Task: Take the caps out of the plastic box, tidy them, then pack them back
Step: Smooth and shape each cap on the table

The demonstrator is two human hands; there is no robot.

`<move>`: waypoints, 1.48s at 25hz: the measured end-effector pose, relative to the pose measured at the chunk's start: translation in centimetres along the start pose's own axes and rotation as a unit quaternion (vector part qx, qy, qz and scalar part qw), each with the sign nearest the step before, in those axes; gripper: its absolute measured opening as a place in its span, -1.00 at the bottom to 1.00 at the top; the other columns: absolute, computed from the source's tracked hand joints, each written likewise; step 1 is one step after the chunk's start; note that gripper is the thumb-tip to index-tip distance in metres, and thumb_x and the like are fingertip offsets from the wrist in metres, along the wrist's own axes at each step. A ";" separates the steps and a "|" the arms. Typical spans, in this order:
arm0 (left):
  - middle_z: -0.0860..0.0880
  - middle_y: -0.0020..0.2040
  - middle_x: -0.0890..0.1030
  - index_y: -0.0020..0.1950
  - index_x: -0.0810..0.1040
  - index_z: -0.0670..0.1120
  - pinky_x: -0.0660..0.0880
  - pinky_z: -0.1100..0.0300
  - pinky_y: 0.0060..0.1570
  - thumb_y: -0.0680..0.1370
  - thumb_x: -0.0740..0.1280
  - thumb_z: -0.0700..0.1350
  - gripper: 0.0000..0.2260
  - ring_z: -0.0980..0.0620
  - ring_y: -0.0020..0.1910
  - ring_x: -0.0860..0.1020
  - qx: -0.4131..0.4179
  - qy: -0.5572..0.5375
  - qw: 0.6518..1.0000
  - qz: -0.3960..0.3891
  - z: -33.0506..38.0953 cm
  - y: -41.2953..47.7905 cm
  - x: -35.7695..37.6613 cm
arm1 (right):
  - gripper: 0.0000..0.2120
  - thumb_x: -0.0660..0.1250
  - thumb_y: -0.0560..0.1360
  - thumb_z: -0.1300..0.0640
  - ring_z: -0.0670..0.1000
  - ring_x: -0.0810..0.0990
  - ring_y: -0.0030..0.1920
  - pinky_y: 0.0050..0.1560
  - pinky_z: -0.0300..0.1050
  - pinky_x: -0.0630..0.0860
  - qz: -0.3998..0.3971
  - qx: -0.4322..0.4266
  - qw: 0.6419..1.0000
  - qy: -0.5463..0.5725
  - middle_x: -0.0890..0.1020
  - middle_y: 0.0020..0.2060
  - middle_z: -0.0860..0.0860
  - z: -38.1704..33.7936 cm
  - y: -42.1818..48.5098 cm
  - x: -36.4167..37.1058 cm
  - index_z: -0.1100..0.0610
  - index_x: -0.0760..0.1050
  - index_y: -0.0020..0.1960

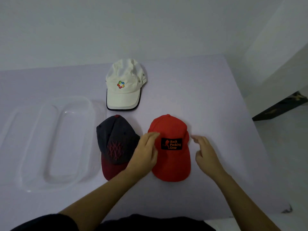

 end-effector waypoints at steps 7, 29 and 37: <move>-0.36 0.47 0.14 0.50 0.03 -0.27 0.29 -0.06 0.36 0.38 0.27 -0.04 -0.22 -0.29 0.44 0.24 -0.040 0.094 0.980 -0.171 -3.5 -6.0 7.9 | -0.15 0.22 0.36 0.01 0.16 0.01 0.50 0.45 0.08 0.10 -0.089 -0.055 0.980 -0.172 0.03 0.48 0.18 2.1 -4.2 7.7 0.23 -0.14 0.50; -0.08 0.47 -0.36 0.38 -0.42 -0.06 -0.20 0.05 0.49 0.56 0.22 -0.04 -0.22 -0.02 0.46 -0.35 -0.126 -0.085 0.979 -0.133 -3.5 -4.2 8.3 | -0.41 0.09 0.54 0.08 -0.13 0.12 0.47 0.45 -0.25 0.12 0.000 -0.051 0.988 0.147 0.10 0.51 0.02 -2.1 -2.9 8.8 0.05 -0.07 0.51; -0.03 0.46 -0.42 0.41 -0.41 -0.08 0.13 0.05 0.48 0.45 0.25 -0.27 -0.13 -0.02 0.48 -0.34 -0.091 -0.035 0.974 -0.206 -1.8 -5.1 6.1 | -0.16 0.17 0.33 0.22 0.02 -0.17 0.51 0.48 0.17 0.05 -0.028 -0.064 0.992 -0.103 -0.15 0.51 0.10 0.1 -4.2 7.4 0.16 -0.16 0.51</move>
Point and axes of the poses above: each hand's wrist, its own y-axis towards the middle knuckle, its own x-axis out of the palm, z = x × y, the point moved 9 cm from there along y, towards the middle knuckle
